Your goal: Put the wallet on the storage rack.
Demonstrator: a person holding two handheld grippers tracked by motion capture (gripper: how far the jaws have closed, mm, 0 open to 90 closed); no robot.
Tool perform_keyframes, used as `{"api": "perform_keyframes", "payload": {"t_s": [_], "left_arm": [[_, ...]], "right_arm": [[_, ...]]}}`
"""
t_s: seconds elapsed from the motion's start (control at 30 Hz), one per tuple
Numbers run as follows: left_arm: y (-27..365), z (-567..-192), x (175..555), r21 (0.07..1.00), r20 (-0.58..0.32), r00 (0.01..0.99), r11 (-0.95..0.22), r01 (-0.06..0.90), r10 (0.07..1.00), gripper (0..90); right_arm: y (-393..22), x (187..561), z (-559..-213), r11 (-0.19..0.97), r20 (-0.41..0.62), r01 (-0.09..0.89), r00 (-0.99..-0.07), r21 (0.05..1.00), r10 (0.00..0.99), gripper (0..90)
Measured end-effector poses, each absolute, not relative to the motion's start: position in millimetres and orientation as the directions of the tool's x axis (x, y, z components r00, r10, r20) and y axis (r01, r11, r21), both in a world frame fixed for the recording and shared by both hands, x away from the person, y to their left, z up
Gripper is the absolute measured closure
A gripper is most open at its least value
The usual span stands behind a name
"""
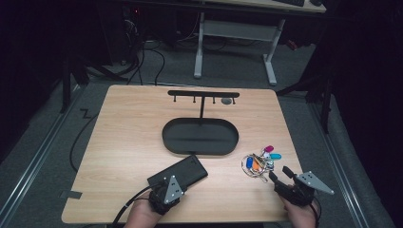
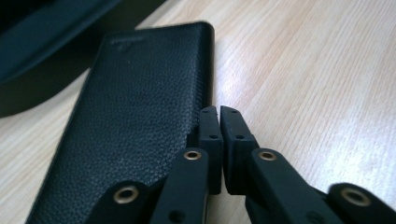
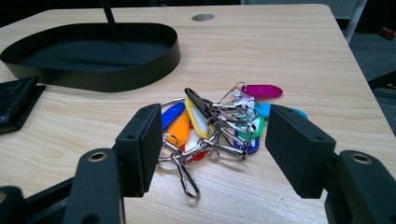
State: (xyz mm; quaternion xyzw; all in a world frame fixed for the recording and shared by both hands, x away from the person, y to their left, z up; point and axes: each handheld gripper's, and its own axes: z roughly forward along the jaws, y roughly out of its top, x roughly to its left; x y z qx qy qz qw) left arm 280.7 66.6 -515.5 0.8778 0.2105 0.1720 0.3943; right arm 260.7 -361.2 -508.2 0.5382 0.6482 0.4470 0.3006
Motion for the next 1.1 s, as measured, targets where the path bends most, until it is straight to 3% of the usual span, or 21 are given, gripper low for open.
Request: {"api": "perform_keyframes", "payload": {"t_s": [0.17, 0.37, 0.47, 0.6, 0.77, 0.97, 1.1], "left_arm": [[89.6, -506.7, 277.6, 0.805, 0.148, 0.838, -0.556, 0.206, 0.525, 75.9], [109.5, -512.0, 272.3, 0.779, 0.232, 0.828, -0.607, 0.156, 0.511, 52.7], [107.6, -516.9, 270.9, 0.733, 0.306, 0.815, -0.668, 0.128, 0.492, 49.2], [102.5, -523.6, 269.4, 0.708, 0.316, 0.826, -0.696, 0.122, 0.466, 44.6], [102.4, -530.2, 269.5, 0.697, 0.349, 0.816, -0.709, 0.102, 0.461, 42.9], [105.9, -534.0, 270.8, 0.714, 0.358, 0.815, -0.696, 0.076, 0.456, 47.9], [105.0, -530.7, 269.9, 0.707, 0.359, 0.822, -0.704, 0.07, 0.442, 58.2]], "right_arm": [[-361.8, 260.7, -508.2, 0.019, 0.093, 0.428, -0.24, 0.904, 0.966, 37.0], [-361.8, 260.6, -507.5, 0.022, 0.094, 0.428, -0.247, 0.904, 0.964, 36.9], [-361.8, 261.4, -507.3, 0.018, 0.098, 0.427, -0.247, 0.904, 0.964, 37.0], [-360.6, 262.6, -507.2, 0.019, 0.101, 0.43, -0.254, 0.903, 0.962, 36.9], [-361.3, 262.9, -507.3, 0.016, 0.105, 0.43, -0.255, 0.903, 0.961, 36.9], [-362.4, 263.2, -507.8, 0.01, 0.112, 0.434, -0.255, 0.901, 0.96, 36.9], [-361.9, 263.2, -508.0, 0.004, 0.119, 0.438, -0.252, 0.899, 0.96, 37.0]]}}
